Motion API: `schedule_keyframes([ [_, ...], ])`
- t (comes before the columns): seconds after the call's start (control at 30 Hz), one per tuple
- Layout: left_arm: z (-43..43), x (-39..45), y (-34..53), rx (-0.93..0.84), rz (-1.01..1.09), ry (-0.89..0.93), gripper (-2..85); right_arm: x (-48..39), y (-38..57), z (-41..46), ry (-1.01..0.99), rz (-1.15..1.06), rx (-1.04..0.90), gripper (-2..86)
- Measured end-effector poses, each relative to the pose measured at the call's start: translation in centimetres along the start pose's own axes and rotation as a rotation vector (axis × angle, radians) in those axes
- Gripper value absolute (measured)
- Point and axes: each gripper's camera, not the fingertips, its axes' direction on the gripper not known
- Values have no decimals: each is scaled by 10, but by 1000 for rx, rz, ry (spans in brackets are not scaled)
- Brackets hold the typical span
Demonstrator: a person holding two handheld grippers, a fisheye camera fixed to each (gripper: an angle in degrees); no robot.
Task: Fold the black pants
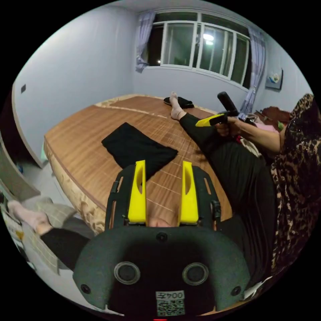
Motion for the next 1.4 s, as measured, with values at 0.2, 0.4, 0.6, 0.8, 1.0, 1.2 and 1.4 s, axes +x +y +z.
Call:
schedule_keyframes([
  [0.2, 50, -13, -6, -27, -136, -37, 129, 2, -21, 31, 65, 63, 38, 93],
  [0.4, 103, -62, -6, -87, -375, -59, 124, 25, -43, 101, 232, 136, -86, 88],
  [0.6, 131, -80, -14, -134, -421, -65, 102, 37, -64, 149, 288, 137, -133, 108],
  [0.8, 146, -71, -17, -258, -350, -104, 41, 29, -70, 194, 461, -5, -320, 89],
  [1.0, 133, -56, 19, -277, -387, -14, 38, 33, -36, 181, 336, 59, -363, 77],
  [1.2, 79, -57, 27, -111, -496, -90, 74, 62, -30, 108, 194, 262, -218, 81],
  [1.4, 110, -43, 19, -15, -417, -30, 74, 83, -14, 121, 13, 327, -328, 78],
])
